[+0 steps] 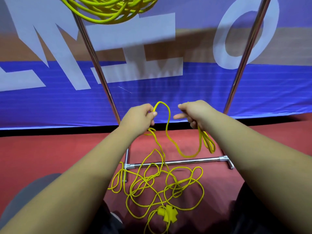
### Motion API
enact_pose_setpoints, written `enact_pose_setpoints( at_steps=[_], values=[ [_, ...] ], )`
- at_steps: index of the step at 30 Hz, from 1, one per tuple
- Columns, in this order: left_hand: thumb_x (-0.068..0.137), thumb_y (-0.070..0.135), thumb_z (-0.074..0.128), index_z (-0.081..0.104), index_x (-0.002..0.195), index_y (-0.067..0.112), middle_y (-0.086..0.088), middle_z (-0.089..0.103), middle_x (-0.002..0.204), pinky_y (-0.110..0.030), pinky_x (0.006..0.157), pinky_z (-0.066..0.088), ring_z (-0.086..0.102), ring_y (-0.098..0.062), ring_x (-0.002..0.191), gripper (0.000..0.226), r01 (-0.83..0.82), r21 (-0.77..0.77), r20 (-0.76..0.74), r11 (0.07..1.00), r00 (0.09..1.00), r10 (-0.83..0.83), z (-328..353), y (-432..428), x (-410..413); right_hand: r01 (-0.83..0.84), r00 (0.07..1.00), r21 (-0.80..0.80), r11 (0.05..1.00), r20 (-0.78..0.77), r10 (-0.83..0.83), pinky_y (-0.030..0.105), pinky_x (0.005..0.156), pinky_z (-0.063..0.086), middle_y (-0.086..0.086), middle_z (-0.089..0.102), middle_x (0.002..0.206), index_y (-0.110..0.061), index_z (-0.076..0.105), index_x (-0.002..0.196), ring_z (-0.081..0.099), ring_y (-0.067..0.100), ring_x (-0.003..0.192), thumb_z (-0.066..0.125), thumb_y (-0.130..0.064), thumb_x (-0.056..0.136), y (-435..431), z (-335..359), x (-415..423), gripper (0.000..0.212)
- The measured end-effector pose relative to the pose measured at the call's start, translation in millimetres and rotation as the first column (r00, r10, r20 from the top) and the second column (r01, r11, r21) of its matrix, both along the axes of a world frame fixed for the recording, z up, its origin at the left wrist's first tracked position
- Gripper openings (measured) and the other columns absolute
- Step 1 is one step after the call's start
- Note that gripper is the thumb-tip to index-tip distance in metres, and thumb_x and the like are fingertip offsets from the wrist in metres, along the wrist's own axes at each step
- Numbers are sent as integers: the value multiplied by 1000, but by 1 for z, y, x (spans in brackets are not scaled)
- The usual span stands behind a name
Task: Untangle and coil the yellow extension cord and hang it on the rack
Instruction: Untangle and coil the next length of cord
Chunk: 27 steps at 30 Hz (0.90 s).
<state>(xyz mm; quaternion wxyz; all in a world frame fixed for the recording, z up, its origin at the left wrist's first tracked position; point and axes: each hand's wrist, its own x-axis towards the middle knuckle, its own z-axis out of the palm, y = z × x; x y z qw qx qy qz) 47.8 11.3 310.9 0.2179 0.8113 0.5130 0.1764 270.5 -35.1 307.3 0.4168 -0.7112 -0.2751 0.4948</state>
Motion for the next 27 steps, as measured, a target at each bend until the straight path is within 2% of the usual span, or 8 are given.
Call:
enact_pose_setpoints(
  at_steps=[3, 7, 9, 12, 16, 19, 22, 27],
  values=[
    [101, 40, 54, 58, 96, 30, 7, 69, 74, -32, 64, 50, 64, -13, 71, 12, -9, 204, 29, 979, 1000, 4, 12, -1, 1, -32, 999, -32, 999, 31, 33, 19, 43, 25, 8, 82, 87, -14, 51, 98, 21, 14, 48, 54, -22, 102, 3, -7, -5, 9],
    [104, 35, 52, 67, 106, 31, 2, 65, 74, -22, 60, 43, 59, -13, 71, 16, -46, 149, 252, 988, 968, 7, 37, 3, 5, -25, 1000, 18, 1000, -3, 25, 21, 43, 29, 4, 82, 89, -9, 56, 112, 26, 14, 52, 53, -23, 104, 5, -4, -9, 17],
    [105, 36, 49, 67, 111, 31, 2, 64, 77, -30, 64, 46, 59, -18, 75, 20, -76, 197, 172, 977, 984, 42, 46, 9, 0, -2, 999, 57, 998, -40, 4, 21, 43, 30, 3, 82, 90, -9, 59, 115, 28, 14, 53, 55, -26, 104, 3, -1, -9, 21],
    [108, 39, 41, 62, 114, 28, 0, 62, 79, -37, 64, 44, 58, -29, 81, 24, -93, 383, -92, 919, 986, 138, 52, 17, -15, 24, 999, 104, 994, -46, -19, 20, 42, 31, 2, 82, 90, -9, 62, 114, 30, 15, 52, 57, -30, 104, 1, 2, -9, 23],
    [108, 37, 42, 68, 108, 33, 3, 59, 76, -34, 62, 42, 56, -20, 71, 27, -93, 157, 40, 983, 995, 88, 64, 18, -22, 35, 996, 168, 985, -83, -22, 20, 43, 31, 3, 82, 93, -10, 62, 109, 32, 14, 50, 54, -35, 107, -1, 6, -8, 27],
    [108, 39, 43, 68, 104, 35, 1, 63, 82, -34, 64, 49, 56, -17, 65, 26, -14, 83, -86, 996, 996, 22, 66, 11, -23, 35, 989, 195, 980, -145, -7, 22, 43, 34, 8, 82, 98, -12, 62, 107, 35, 13, 47, 53, -36, 109, -4, 9, -10, 26],
    [108, 37, 44, 68, 103, 32, 3, 56, 70, -30, 55, 39, 50, -15, 55, 25, 50, -1, -130, 999, 990, -50, 61, -2, -12, -2, 970, 162, 987, -238, 41, 22, 44, 40, 7, 82, 97, -14, 61, 105, 44, 11, 47, 54, -37, 109, -7, 14, -15, 25],
    [108, 36, 39, 66, 99, 27, -2, 52, 65, -31, 47, 45, 47, -16, 39, 30, 30, -149, 88, 988, 996, -17, 48, -20, 10, -60, 953, 127, 990, -288, 95, 21, 43, 36, 6, 82, 105, -17, 61, 99, 41, 10, 47, 54, -42, 107, -10, 14, -21, 27]
  ],
)
